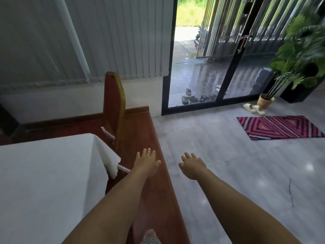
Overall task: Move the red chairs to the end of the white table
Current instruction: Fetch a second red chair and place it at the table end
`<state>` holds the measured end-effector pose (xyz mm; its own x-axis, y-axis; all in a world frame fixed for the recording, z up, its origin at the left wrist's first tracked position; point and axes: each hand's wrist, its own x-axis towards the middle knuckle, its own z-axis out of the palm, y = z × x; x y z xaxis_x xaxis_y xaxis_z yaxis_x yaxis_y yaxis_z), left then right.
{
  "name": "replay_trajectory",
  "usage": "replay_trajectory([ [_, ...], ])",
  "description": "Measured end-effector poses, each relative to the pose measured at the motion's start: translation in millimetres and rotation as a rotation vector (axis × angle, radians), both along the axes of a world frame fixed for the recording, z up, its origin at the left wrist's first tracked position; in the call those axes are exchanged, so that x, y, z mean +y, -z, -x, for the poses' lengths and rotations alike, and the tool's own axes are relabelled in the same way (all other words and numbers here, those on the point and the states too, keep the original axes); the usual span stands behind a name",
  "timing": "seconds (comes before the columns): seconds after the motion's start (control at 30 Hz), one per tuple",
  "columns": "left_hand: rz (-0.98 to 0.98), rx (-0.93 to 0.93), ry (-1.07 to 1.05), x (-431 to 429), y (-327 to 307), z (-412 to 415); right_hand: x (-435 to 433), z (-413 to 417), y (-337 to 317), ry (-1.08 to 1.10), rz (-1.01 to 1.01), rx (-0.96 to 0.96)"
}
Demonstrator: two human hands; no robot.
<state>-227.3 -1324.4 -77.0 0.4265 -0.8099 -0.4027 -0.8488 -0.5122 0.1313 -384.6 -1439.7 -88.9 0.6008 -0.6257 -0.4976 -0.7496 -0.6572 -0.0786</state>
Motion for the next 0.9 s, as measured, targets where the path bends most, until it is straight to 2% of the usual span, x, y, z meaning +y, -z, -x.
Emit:
replay_trajectory([
  [0.2, -0.005, -0.012, -0.052, -82.6, 6.8, -70.5, -97.0, -76.0, 12.5, -0.058, -0.008, 0.006],
  [0.57, 0.045, -0.155, -0.013, -263.8, -26.4, -252.8, -268.9, -274.1, -17.3, -0.130, 0.078, -0.088],
  [0.9, -0.031, -0.206, -0.171, -362.9, -19.4, -410.5, -404.2, -425.1, 1.2, -0.322, 0.083, 0.019],
])
